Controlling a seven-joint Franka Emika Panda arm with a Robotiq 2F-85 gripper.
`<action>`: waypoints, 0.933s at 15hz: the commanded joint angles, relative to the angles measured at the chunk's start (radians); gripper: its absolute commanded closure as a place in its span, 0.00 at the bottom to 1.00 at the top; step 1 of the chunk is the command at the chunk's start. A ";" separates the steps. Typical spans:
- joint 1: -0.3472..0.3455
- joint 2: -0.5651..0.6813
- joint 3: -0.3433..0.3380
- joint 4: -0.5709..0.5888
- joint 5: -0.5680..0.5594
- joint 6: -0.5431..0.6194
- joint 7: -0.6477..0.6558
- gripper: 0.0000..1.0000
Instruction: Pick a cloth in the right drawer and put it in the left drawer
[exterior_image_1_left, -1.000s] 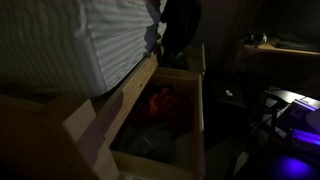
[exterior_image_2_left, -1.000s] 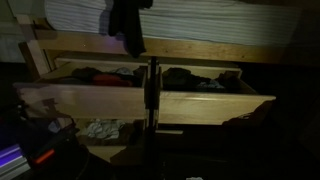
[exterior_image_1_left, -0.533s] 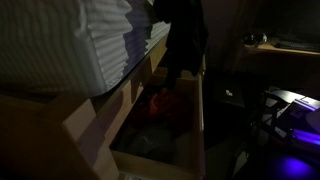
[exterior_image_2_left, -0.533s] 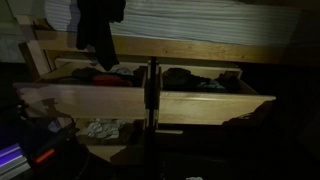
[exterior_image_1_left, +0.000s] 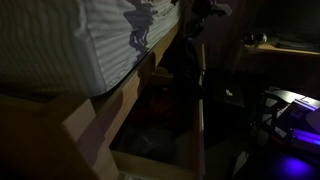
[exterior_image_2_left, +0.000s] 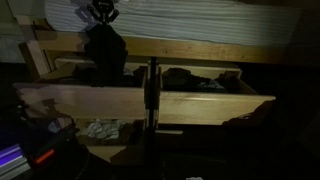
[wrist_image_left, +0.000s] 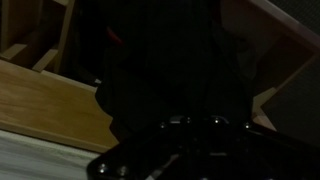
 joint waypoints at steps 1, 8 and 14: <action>-0.107 0.068 0.119 0.005 0.196 0.087 -0.271 0.98; -0.255 0.203 0.191 0.044 0.563 0.093 -0.802 0.68; -0.211 0.200 0.137 0.043 0.552 0.063 -0.782 0.67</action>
